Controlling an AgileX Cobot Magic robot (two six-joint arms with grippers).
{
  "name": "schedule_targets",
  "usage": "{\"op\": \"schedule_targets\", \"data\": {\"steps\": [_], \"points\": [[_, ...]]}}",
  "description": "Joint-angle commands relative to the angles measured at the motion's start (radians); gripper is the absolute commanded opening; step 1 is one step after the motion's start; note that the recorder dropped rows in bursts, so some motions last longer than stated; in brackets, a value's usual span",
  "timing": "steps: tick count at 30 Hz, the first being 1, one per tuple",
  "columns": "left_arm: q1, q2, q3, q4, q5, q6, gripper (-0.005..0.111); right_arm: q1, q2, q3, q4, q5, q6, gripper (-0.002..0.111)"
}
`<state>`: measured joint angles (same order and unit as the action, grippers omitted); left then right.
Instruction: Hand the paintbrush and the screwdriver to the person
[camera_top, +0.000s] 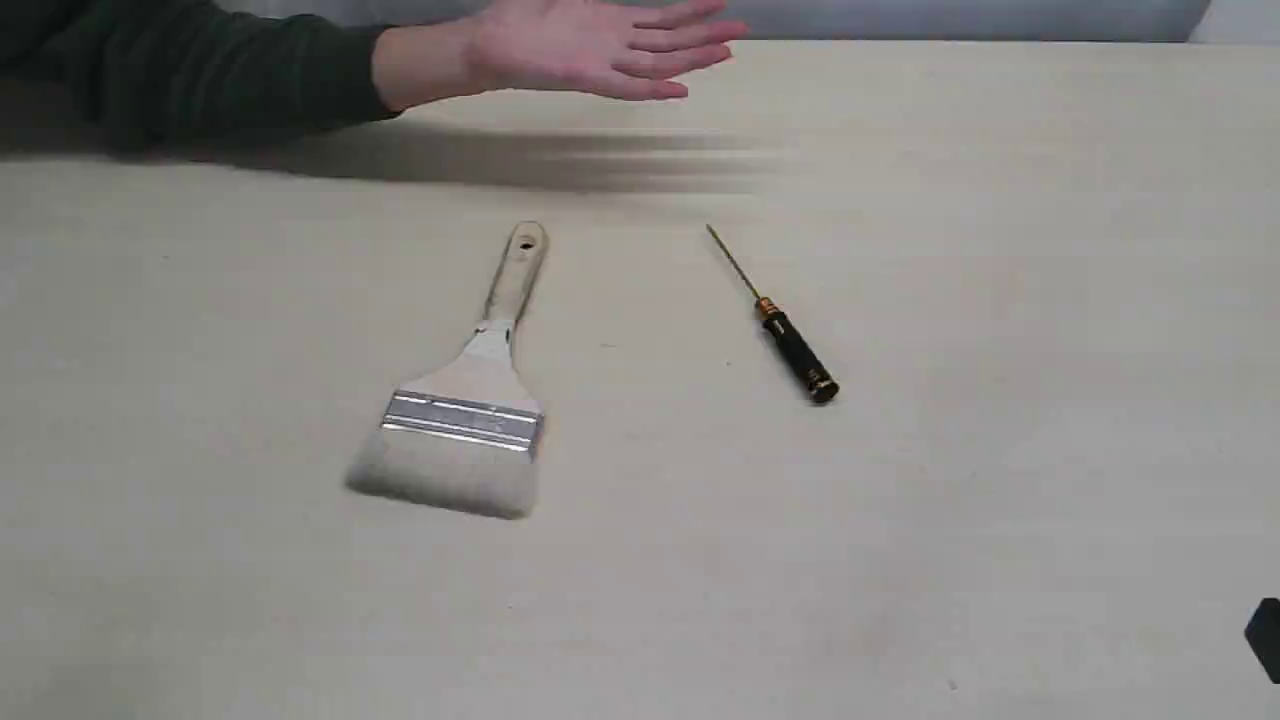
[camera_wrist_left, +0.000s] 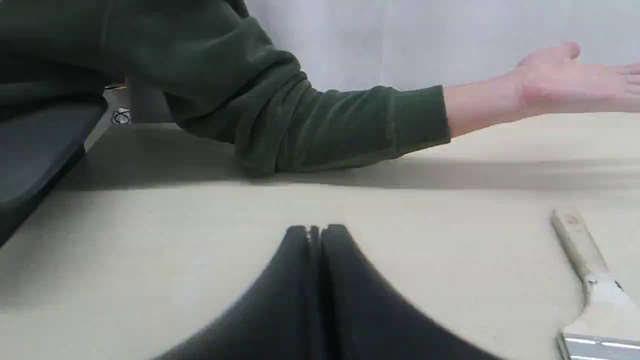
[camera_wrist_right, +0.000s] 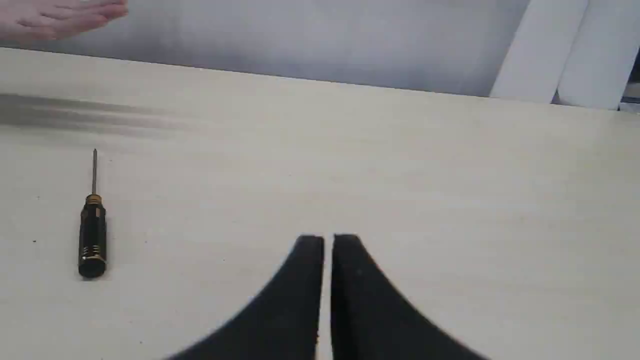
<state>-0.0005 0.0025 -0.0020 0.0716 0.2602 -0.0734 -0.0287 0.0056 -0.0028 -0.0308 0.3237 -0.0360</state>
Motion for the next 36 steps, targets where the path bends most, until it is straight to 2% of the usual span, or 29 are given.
{"op": "schedule_targets", "data": {"steps": [1,30,36], "points": [[-0.007,-0.002,0.002,-0.001,-0.011,-0.002,0.000,-0.005,-0.006,0.003,0.000,-0.007,-0.002,0.004],[-0.007,-0.002,0.002,-0.005,-0.009,-0.002,0.000,-0.005,-0.006,0.003,0.000,-0.043,-0.002,0.004],[-0.007,-0.002,0.002,-0.005,-0.009,-0.002,0.000,-0.005,-0.006,0.003,0.000,-0.142,-0.002,0.004]]}}
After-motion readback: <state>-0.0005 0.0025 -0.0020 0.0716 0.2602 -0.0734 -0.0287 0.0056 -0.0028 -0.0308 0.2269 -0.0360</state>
